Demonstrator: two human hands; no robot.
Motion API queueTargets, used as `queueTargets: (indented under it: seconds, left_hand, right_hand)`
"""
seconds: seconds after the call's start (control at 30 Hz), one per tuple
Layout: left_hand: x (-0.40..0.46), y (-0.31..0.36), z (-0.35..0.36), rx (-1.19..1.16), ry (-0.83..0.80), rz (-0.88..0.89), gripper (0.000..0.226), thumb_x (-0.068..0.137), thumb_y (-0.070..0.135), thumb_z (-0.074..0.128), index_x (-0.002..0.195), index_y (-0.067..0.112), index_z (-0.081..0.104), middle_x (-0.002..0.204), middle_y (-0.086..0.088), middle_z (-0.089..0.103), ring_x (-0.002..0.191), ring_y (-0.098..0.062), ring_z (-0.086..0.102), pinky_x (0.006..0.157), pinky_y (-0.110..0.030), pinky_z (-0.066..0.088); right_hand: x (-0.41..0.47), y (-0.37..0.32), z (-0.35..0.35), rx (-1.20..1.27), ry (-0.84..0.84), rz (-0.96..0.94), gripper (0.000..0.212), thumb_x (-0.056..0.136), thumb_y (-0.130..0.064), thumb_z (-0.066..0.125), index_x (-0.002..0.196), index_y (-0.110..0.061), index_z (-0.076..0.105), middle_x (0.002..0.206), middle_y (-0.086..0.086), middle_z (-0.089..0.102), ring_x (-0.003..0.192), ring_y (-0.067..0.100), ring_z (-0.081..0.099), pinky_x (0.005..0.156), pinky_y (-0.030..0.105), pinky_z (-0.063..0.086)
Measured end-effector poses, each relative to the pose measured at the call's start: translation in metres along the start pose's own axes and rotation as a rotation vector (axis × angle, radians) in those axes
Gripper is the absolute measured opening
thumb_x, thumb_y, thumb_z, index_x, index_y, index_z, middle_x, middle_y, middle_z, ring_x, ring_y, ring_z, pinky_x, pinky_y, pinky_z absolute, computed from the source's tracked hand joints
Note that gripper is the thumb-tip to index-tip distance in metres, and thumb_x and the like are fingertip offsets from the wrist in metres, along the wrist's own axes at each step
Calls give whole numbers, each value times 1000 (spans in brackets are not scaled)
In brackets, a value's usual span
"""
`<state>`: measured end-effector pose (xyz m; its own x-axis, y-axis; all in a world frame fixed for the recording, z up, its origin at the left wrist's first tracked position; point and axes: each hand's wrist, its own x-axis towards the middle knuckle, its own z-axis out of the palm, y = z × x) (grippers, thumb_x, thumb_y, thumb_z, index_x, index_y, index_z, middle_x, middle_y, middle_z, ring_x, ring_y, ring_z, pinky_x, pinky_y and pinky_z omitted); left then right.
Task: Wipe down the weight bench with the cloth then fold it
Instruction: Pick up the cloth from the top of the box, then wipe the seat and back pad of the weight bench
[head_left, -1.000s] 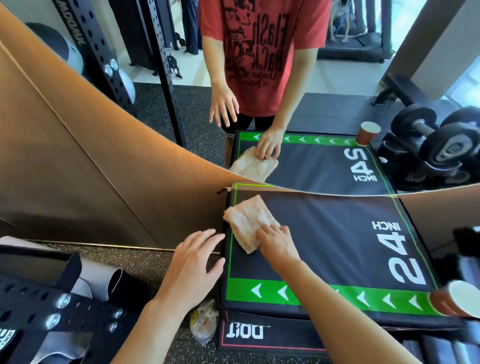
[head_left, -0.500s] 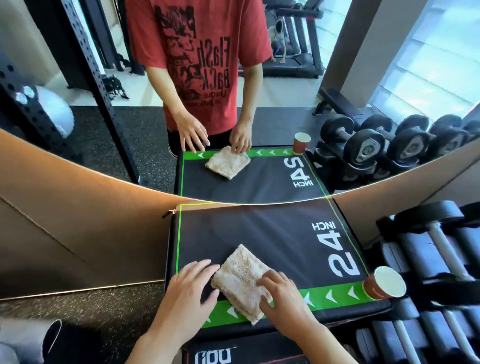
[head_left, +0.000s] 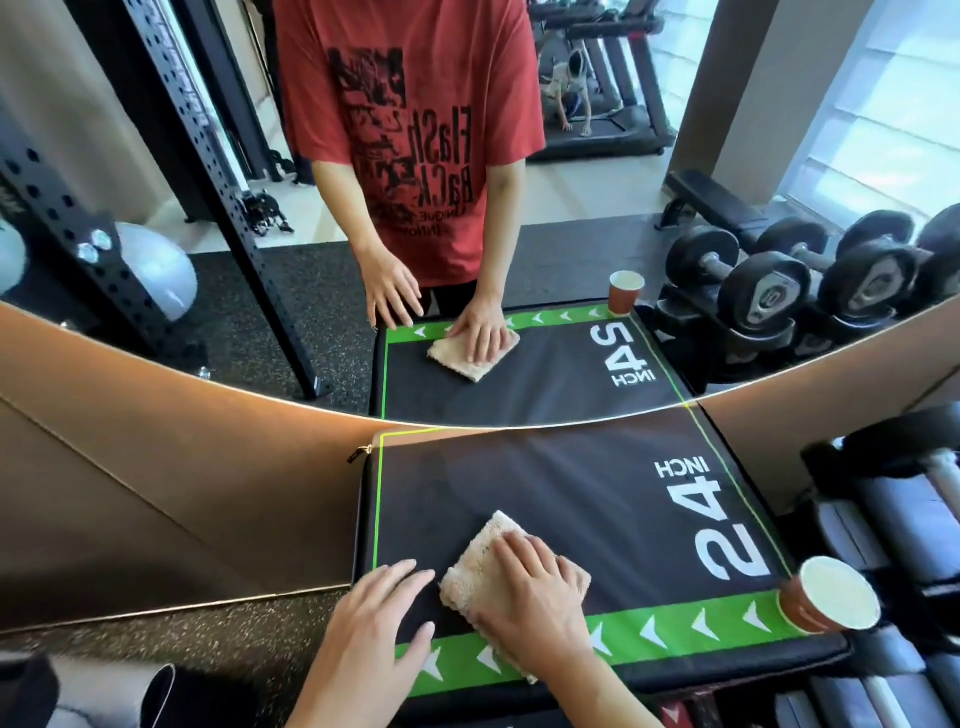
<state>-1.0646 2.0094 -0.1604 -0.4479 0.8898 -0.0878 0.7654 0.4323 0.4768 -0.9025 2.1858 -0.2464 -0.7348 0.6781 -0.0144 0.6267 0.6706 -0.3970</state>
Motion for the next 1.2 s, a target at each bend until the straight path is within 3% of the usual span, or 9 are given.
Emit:
queueTargets:
  seconds: [0.13,0.27,0.43,0.6,0.83,1.0,1.2]
  left_hand:
    - [1,1,1,6,-18,-19,68,84,68,29,147,49,45,151,33,34,147,-1,30,121,-34,31]
    - [1,10,1,12,-16,-27,67,85,66,29,147,49,46,151,33,35,145,2,29,120,-33,31]
    - [2,15,0,10,6,-25,62,88,62,37,146,45,51,150,29,40,143,-1,35,118,-33,34]
    - [2,22,-1,20,46,-27,61,89,61,37,146,45,51,150,28,41,143,-1,34,118,-32,34]
    - [6,45,-8,-2,90,-32,52,100,45,57,151,42,45,154,28,36,147,3,26,122,-28,26]
    - [10,61,-15,-22,153,-31,51,101,42,57,150,39,46,153,26,38,145,4,28,120,-24,24]
    - [5,73,-25,-33,229,-56,49,101,39,58,150,35,49,153,21,41,146,-1,30,123,-30,27]
  right_hand:
    - [6,-4,-8,0,56,-7,70,73,-76,58,132,-39,54,142,-19,49,121,20,50,93,43,46]
    - [9,-5,-10,-18,79,-3,47,82,-72,53,116,-40,57,124,-22,51,101,19,51,77,41,45]
    - [11,-4,-14,-61,62,19,55,83,-67,55,125,-32,58,111,-20,54,92,14,55,58,33,37]
    - [13,3,-27,46,-16,90,39,87,-67,45,109,-35,51,106,-15,53,102,10,57,66,38,51]
    - [11,8,-63,181,18,103,44,90,-65,48,123,-37,52,116,-19,62,103,9,61,80,30,48]
    - [18,7,-88,221,69,102,43,87,-71,49,100,-31,60,95,-16,64,87,10,61,75,32,49]
    - [28,-4,-112,232,87,56,48,84,-73,48,84,-27,62,84,-13,62,78,9,60,73,35,53]
